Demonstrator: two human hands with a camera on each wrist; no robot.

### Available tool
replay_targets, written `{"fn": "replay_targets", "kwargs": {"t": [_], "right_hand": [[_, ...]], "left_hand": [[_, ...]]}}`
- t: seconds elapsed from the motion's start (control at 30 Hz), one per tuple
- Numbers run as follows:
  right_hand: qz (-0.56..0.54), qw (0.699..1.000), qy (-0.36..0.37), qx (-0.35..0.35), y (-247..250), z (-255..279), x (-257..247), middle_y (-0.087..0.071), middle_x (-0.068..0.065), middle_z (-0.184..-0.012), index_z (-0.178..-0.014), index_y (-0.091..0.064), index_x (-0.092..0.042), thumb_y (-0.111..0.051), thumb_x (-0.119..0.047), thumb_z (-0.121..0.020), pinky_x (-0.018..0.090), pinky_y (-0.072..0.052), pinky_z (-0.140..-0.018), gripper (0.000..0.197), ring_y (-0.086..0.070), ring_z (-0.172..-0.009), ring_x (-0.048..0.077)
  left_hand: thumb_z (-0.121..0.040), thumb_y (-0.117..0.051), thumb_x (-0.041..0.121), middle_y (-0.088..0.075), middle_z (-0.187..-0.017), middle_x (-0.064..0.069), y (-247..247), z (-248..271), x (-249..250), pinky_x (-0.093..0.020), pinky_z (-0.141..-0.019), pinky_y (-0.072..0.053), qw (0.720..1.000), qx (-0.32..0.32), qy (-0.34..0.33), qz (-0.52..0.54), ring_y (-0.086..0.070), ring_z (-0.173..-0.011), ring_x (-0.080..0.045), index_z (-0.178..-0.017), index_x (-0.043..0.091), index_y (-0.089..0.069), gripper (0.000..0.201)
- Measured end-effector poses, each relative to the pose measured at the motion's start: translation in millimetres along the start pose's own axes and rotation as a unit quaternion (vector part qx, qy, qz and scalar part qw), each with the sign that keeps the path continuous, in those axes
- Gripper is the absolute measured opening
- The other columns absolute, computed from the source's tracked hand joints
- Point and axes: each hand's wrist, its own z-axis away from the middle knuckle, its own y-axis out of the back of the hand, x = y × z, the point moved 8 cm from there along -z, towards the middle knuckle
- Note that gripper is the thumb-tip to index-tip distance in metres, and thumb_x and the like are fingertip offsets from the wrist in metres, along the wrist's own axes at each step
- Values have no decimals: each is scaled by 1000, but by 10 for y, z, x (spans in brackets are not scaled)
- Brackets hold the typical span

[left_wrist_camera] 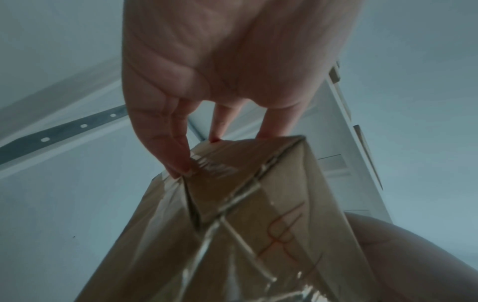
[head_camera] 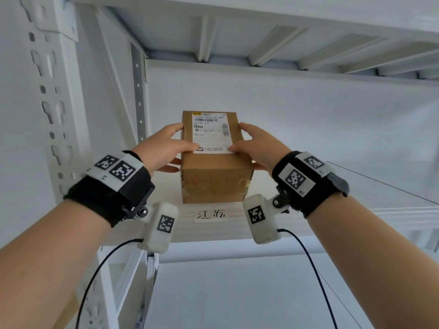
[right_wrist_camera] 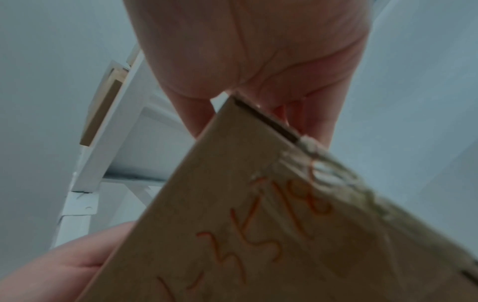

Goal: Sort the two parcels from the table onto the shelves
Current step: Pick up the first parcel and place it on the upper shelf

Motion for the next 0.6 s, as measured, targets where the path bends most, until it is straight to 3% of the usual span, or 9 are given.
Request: {"fn": "replay_targets", "kwargs": {"t": [0.13,0.2,0.3,0.4,0.5,0.6], "right_hand": [[2,1000,-20,-19,-66,-49,70,-55,-1,-124,-142,-31,-25,-57,-14,-88,37,-55,-85,61,-60,-102,19],[8,999,-25,-22,-81,-77,88,-54,-2,-124,-142,-31,-24,-57,-17,-89,38,-55,-87,59,-61,-103,19],[23,999,-31,-31,-112,-112,95,-54,-4,-109,-139,-37,-21,-54,-19,-91,31,-57,-75,52,-60,-93,15],[39,998,-39,-32,-135,-159,128,-56,-5,-98,-135,-44,-18,-52,-22,-93,24,-53,-68,43,-58,-85,13],[57,997,-51,-24,-148,-203,168,-53,-9,-83,-128,-50,-17,-49,-25,-94,26,-53,-71,36,-55,-82,12],[80,994,-69,-21,-180,-252,190,-58,2,-93,-115,-57,-10,-48,-27,-93,31,-54,-74,29,-55,-83,17]], "left_hand": [[-86,-58,29,-63,-114,3,-33,-70,-92,-28,-72,-52,999,-18,28,-4,-64,-89,-17,-135,36,-37,53],[-87,-57,29,-64,-105,7,-40,-90,-122,-27,-71,-51,999,-26,41,0,-63,-82,-15,-120,40,-45,36],[-88,-55,31,-64,-99,4,-51,-135,-172,-26,-66,-49,998,-34,61,4,-60,-75,-14,-97,39,-53,13],[-88,-55,32,-63,-96,0,-83,-214,-252,-24,-59,-47,996,-42,82,10,-59,-67,-13,-107,31,-62,21],[-87,-55,33,-60,-93,-3,-105,-299,-343,-21,-51,-46,993,-43,105,20,-56,-62,-13,-113,24,-62,29],[-85,-58,35,-60,-94,-7,-115,-361,-439,-24,-57,-47,990,-40,131,35,-57,-69,-16,-115,20,-62,34]]}}
